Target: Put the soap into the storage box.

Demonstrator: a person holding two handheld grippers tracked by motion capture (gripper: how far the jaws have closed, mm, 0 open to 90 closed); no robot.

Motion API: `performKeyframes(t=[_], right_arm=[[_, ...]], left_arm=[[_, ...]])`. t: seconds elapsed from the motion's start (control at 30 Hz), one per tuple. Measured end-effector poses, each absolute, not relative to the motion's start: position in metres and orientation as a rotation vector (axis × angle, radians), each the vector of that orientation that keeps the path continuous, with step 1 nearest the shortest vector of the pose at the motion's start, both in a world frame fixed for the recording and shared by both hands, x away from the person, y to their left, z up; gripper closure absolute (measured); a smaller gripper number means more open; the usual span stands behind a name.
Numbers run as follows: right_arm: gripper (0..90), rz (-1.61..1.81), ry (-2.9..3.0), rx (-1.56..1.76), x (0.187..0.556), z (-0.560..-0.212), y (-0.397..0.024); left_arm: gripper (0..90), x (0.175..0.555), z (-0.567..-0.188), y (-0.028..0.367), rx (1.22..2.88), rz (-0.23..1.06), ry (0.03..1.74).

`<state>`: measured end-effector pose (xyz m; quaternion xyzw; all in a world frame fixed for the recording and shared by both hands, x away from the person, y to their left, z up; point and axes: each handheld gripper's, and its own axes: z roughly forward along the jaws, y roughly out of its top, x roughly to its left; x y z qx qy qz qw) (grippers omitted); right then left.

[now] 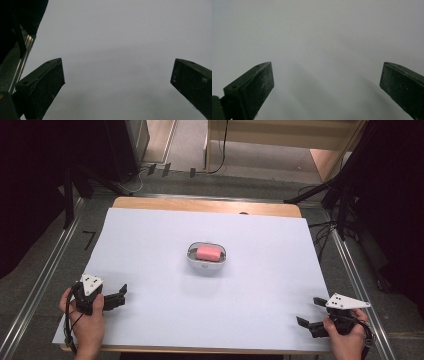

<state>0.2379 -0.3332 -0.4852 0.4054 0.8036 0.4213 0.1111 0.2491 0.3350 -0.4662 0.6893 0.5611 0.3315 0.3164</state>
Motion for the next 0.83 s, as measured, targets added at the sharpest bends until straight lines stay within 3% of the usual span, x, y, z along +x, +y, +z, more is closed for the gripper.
performKeyframes(t=[0.83], right_arm=[[2.4,1.382,2.224,1.210,0.229,-0.493,-0.345]], left_arm=[[0.0,0.249,-0.466,0.337,1.797,0.857,1.484]])
